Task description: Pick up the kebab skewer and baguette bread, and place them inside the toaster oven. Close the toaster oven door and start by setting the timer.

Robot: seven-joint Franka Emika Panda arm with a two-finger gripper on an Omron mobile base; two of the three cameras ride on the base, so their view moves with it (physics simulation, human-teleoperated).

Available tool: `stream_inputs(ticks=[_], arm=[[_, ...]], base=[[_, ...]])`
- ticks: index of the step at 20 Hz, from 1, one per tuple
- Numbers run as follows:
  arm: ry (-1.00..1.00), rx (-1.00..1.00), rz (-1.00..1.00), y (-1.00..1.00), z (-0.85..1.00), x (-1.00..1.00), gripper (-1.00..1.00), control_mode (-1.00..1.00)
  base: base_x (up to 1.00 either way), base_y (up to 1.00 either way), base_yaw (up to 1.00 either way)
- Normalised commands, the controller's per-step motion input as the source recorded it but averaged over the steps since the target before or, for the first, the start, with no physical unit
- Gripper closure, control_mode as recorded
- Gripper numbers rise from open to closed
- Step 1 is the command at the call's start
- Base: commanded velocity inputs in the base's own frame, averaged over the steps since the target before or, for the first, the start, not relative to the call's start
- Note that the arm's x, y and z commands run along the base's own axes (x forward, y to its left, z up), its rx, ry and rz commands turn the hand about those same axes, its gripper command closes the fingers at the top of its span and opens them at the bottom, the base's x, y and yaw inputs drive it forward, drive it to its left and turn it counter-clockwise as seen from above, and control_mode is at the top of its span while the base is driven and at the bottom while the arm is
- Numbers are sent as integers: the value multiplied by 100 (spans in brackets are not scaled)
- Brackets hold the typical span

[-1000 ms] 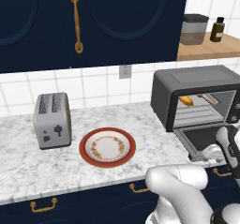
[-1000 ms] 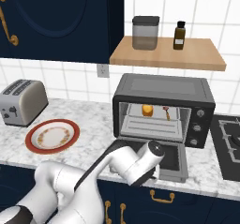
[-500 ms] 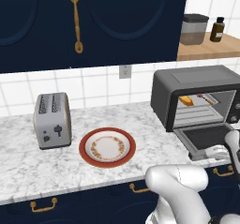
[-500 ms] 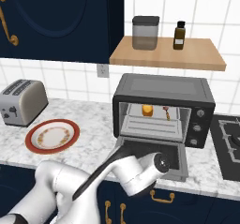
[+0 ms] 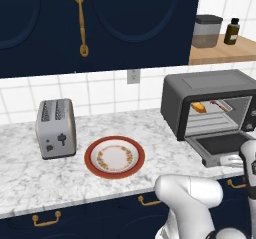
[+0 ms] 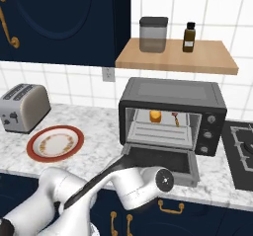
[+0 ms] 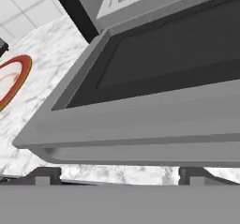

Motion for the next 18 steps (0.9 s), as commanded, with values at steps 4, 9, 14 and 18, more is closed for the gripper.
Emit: stream_inputs(ticks=[4,9,14,18], arm=[[-16,-8,-5,69,47,75,-100,-100],[-13,-7,-2,71,33,88,-100,-100],[-4,-2,0,46,33,88,-100,-100],[0,-1,0,41,41,83,-100,-100]], base=[[0,0,0],[0,0,0],[0,0,0],[0,0,0]])
